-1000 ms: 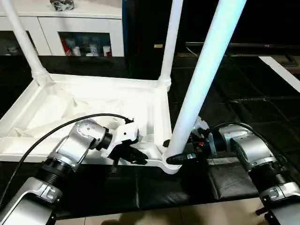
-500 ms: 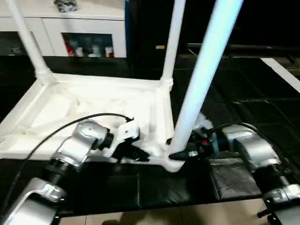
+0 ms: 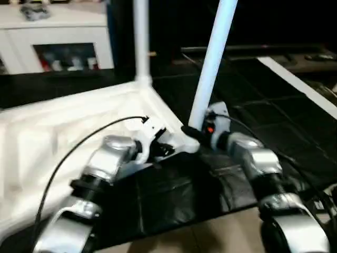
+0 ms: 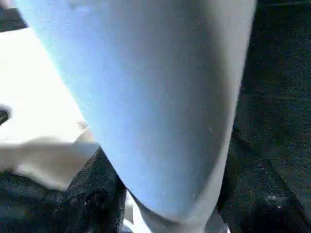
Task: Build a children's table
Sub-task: Rotate leg to tighten
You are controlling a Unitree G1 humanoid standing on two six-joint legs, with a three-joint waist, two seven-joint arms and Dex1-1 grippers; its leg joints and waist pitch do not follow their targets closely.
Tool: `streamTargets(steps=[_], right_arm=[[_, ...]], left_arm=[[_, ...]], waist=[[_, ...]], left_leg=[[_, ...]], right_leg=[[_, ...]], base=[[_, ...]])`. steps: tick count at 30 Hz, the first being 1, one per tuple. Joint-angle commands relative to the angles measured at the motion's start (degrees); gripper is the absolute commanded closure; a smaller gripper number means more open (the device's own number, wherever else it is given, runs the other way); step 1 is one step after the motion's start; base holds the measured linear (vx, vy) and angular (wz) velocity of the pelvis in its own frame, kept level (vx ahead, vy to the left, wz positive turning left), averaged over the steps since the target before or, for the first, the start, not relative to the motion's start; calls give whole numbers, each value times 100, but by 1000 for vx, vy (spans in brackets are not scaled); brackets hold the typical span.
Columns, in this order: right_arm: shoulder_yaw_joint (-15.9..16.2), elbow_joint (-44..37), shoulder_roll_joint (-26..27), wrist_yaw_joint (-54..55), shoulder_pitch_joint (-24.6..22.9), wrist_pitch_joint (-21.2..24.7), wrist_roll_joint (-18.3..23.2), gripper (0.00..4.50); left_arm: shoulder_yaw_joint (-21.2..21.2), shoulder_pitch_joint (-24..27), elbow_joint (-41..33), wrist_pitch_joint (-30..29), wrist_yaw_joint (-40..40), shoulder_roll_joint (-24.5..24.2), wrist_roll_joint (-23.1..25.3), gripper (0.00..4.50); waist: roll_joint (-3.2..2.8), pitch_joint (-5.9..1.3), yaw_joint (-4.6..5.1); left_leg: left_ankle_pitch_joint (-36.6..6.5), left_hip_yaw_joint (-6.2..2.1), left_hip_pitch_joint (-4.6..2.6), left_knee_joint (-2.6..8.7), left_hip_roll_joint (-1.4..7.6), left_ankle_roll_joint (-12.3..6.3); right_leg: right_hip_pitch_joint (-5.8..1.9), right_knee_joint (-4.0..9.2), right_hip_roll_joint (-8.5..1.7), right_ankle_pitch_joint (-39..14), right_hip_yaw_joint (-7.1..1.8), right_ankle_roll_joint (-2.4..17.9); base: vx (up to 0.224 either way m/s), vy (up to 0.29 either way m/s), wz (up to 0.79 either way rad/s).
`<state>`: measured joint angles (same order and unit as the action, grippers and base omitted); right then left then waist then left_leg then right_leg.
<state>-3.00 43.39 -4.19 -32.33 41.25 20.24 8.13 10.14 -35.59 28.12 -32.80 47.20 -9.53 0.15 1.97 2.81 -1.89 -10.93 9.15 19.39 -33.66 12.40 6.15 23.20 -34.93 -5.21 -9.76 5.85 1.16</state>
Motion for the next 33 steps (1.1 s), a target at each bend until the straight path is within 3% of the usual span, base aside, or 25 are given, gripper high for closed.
streamTargets(steps=[1,2,3,4,6,9,13,14,17,19,22,26,30,31,33], right_arm=[[336,494,749,-99,113,140,144,238],[339,547,754,-139,129,68,103,182],[370,549,721,-199,107,9,56,182],[375,560,690,-250,90,-25,35,169],[364,517,578,-429,15,-77,42,167],[372,453,385,-681,-91,-235,23,126],[610,0,-94,-1637,-467,-467,6,111],[706,-223,-289,-2044,-617,-530,40,84],[817,-636,-648,-2721,-847,-545,166,75],[915,-1024,-1074,-3329,-1034,-634,215,40],[982,-1178,-1348,-3728,-1108,-778,170,35],[1241,-1490,-1793,-4630,-1193,-865,219,35],[1336,-1583,-1906,-4988,-1191,-809,286,35],[1387,-1640,-1942,-5098,-1199,-781,329,63],[1494,-1755,-1961,-5344,-1226,-734,410,76]], left_arm=[[329,-247,-369,-8,155,632,-322,450],[324,-249,-375,-25,126,638,-308,450],[334,-243,-367,13,116,598,-272,450],[357,-232,-361,50,108,540,-224,450],[461,-180,-354,224,186,323,-78,450],[496,-122,-358,363,320,104,-9,450],[664,-39,-247,926,748,-325,163,450],[684,-17,-218,1040,938,-446,152,450],[753,24,-178,1333,1343,-664,142,450],[894,60,-122,1787,1890,-927,110,450],[1019,86,-100,2071,2371,-1123,42,450],[1334,146,-182,2381,3277,-1525,35,450],[1465,190,-211,2545,3590,-1683,83,450],[1504,204,-198,2633,3680,-1732,97,450],[1560,232,-179,2783,3812,-1792,119,450]], waist=[[-25,-340,-92],[-31,-355,-101],[-30,-358,-101],[22,-360,-134],[4,-363,-152],[-2,-358,-169],[-49,-344,-239],[-23,-341,-259],[-46,-335,-323],[-31,-332,-374],[-67,-345,-394],[-56,-350,-459],[-39,-349,-471],[-26,-343,-469],[-26,-337,-471]], left_leg=[[-1326,22,83,404,5,-97],[-1238,26,87,400,16,-133],[-1165,25,103,403,15,-159],[-1021,36,102,405,20,-213],[-880,42,105,412,40,-260],[-957,50,89,421,43,-274],[-1088,54,60,430,52,-286],[-1124,60,66,429,56,-303],[-1170,68,38,440,72,-273],[-1239,65,27,444,70,-302],[-1163,77,40,442,92,-269],[-1096,99,20,424,106,-278],[-1082,98,39,424,107,-298],[-1093,101,39,425,105,-289],[-1137,98,46,429,107,-281]], right_leg=[[-284,555,-302,-2378,-244,773],[-296,522,-305,-2190,-256,844],[-313,509,-298,-2068,-255,877],[-322,477,-295,-1859,-261,922],[-335,436,-287,-1481,-271,1053],[-335,447,-297,-1522,-275,1052],[-324,483,-299,-1675,-282,992],[-336,483,-295,-1669,-289,942],[-311,480,-301,-1726,-299,978],[-320,510,-294,-1824,-301,897],[-312,450,-298,-1569,-307,1030],[-303,428,-296,-1423,-313,1131],[-322,416,-296,-1419,-307,1142],[-319,426,-294,-1488,-308,1120],[-319,437,-302,-1654,-307,1063]], base=[[0,0,0],[0,0,0],[0,0,0],[0,0,0],[0,0,0],[0,0,0],[0,0,0],[0,0,0],[0,0,0],[0,0,0],[0,0,0],[0,0,0],[0,0,0],[0,0,0],[0,0,0]])
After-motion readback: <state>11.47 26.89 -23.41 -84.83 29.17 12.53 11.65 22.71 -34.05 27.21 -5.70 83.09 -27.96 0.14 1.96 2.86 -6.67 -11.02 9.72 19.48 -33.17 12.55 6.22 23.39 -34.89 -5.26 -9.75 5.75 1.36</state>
